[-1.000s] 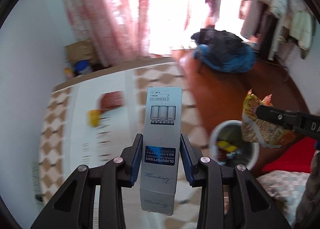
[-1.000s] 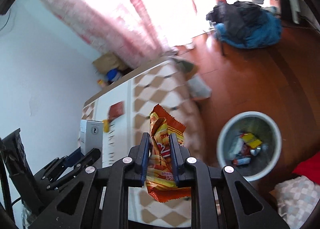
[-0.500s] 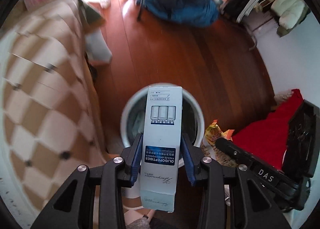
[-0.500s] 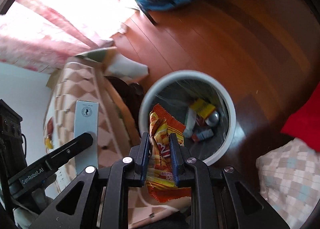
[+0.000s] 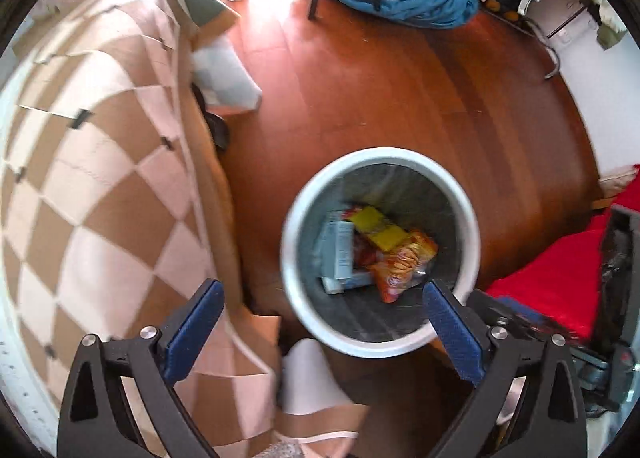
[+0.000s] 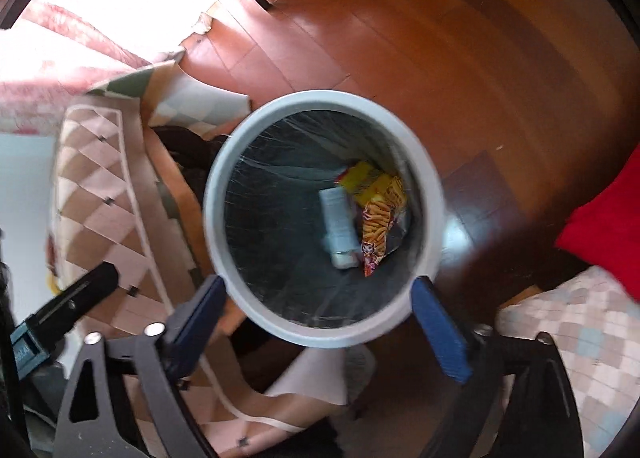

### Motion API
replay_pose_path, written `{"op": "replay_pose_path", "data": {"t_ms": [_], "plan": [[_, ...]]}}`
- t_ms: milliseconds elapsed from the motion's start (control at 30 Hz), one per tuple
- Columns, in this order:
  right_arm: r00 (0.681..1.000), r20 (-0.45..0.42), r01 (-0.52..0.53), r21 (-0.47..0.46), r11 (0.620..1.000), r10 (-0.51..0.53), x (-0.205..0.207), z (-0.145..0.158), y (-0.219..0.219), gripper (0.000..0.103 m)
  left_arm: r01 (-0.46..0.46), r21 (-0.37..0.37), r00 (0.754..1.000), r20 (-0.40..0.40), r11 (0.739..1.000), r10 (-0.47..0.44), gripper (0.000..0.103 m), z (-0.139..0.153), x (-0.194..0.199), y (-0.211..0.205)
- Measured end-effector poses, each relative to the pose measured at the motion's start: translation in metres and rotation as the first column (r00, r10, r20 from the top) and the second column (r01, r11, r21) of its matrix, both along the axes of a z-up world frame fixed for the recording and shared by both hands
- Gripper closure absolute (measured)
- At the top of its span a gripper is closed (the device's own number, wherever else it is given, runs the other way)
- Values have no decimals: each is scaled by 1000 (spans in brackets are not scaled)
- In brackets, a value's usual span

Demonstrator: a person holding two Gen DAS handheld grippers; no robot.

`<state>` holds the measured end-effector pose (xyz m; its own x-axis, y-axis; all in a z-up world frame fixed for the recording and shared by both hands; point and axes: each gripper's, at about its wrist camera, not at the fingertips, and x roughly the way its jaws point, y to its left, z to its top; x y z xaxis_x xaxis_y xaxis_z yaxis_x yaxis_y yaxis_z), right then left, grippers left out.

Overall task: Collect trash
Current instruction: 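Open both tools to drop the snack bag and white box into the bin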

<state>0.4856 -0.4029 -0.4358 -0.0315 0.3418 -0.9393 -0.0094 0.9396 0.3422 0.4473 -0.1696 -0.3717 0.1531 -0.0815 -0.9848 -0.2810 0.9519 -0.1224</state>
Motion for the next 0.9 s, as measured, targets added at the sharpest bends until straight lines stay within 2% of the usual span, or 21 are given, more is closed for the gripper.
{"op": "replay_pose_path", "data": {"t_ms": [67,200,300,700,900], "plan": [[999,32,-39,-83,996,42,-5,9,3,0,12,61,1000,9,998,-12,1,2,-8,-1],[992,77,-87,-208,974,104,-20,26,1,0,25,121,1000,15,992,-27,1,8,-20,-1],[986,104,-97,-256,962,127,-30,38,2,0,31,150,999,27,988,-35,1,14,-28,-4],[976,185,-61,-277,959,116,-61,95,-8,0,50,175,994,90,983,-67,1,58,-56,-22],[964,247,-36,-265,964,104,-78,140,-11,0,41,168,987,145,985,-66,1,91,-71,-26]]}}
